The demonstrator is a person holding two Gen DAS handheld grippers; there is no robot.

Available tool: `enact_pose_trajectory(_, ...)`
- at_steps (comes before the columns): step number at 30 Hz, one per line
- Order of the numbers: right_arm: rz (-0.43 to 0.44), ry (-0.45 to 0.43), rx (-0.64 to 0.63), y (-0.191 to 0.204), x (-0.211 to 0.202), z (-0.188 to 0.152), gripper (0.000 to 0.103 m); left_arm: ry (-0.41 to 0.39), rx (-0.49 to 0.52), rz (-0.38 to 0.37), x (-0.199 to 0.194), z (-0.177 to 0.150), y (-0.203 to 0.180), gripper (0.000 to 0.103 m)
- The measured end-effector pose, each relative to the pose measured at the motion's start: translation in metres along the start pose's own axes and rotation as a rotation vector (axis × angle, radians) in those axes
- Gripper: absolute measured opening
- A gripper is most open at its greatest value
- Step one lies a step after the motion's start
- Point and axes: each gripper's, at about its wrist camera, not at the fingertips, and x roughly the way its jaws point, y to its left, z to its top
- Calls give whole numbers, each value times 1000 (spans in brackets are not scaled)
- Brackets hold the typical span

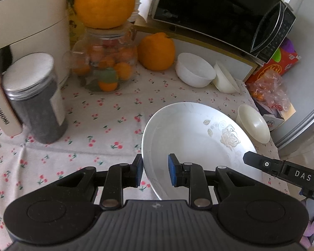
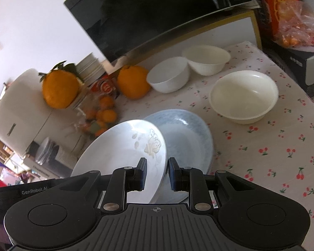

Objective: Organize plates and bowls
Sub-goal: 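Carry the white plate with both grippers and lower it onto the blue plates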

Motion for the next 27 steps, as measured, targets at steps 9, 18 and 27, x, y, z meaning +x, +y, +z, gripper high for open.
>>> enact_pose_trajectory(9, -32, -5, 35, -17, 4, 5, 22, -5, 38, 26, 17, 2, -18, 23)
enact_pose_trajectory(18, -55, 4, 42, -23, 11, 5, 22, -6, 77, 58, 27, 2, -27, 23)
enact_pose_trajectory(27, -86, 8, 27, -23, 18, 4, 22, 1, 129, 95, 36, -1, -33, 23)
